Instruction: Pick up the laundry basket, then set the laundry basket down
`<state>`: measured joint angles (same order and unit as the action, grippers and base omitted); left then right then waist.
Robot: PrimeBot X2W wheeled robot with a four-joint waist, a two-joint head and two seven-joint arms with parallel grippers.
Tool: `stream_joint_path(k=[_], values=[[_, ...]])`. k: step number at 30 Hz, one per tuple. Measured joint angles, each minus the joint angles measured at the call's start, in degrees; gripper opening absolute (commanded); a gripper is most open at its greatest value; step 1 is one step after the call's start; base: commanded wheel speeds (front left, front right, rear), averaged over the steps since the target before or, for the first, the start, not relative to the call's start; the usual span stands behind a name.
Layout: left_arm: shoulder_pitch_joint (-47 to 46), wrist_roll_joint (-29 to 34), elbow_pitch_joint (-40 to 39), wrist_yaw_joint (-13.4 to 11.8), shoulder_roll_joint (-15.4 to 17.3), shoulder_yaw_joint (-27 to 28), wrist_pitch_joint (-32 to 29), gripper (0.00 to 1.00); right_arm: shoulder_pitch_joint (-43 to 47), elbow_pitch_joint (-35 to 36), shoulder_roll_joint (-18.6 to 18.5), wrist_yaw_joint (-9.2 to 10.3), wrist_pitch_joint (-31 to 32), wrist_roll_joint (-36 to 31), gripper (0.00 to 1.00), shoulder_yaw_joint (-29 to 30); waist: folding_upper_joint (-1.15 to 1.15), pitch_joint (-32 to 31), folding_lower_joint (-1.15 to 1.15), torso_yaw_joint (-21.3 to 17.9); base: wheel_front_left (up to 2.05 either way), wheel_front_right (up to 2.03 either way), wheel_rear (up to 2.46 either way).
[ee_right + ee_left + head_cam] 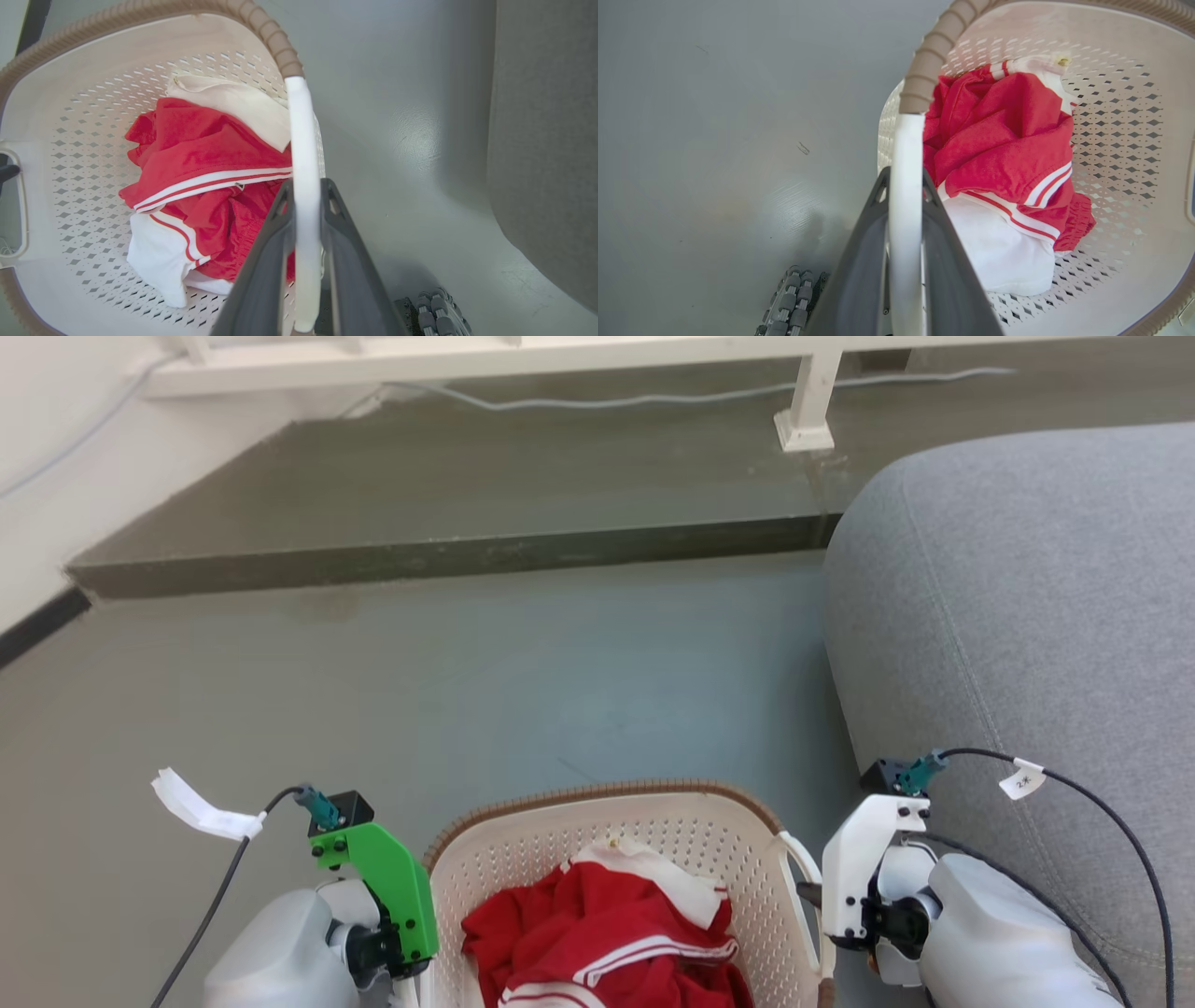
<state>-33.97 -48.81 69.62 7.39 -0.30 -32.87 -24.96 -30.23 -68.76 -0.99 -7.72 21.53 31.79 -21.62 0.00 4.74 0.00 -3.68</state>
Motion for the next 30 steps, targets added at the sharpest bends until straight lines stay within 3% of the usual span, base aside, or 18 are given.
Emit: stream_joint_path(k=[11,30], values=[[1.5,-1.0,0.2,0.0,0.0,0.1,-1.8,0.0,1.3,-0.1,0.0,0.0,2.3,1.2,0.0,-1.2,0.0,-5.0,0.0,-0.1,0.0,0.0,0.0],[2.3,-1.5,0.0,0.0,0.4,0.0,-2.0,0.0,1.5,0.8,-0.3,0.26,3.8,4.1,0.0,-2.8,0.0,-5.9,0.0,-0.4,0.0,0.0,0.0]])
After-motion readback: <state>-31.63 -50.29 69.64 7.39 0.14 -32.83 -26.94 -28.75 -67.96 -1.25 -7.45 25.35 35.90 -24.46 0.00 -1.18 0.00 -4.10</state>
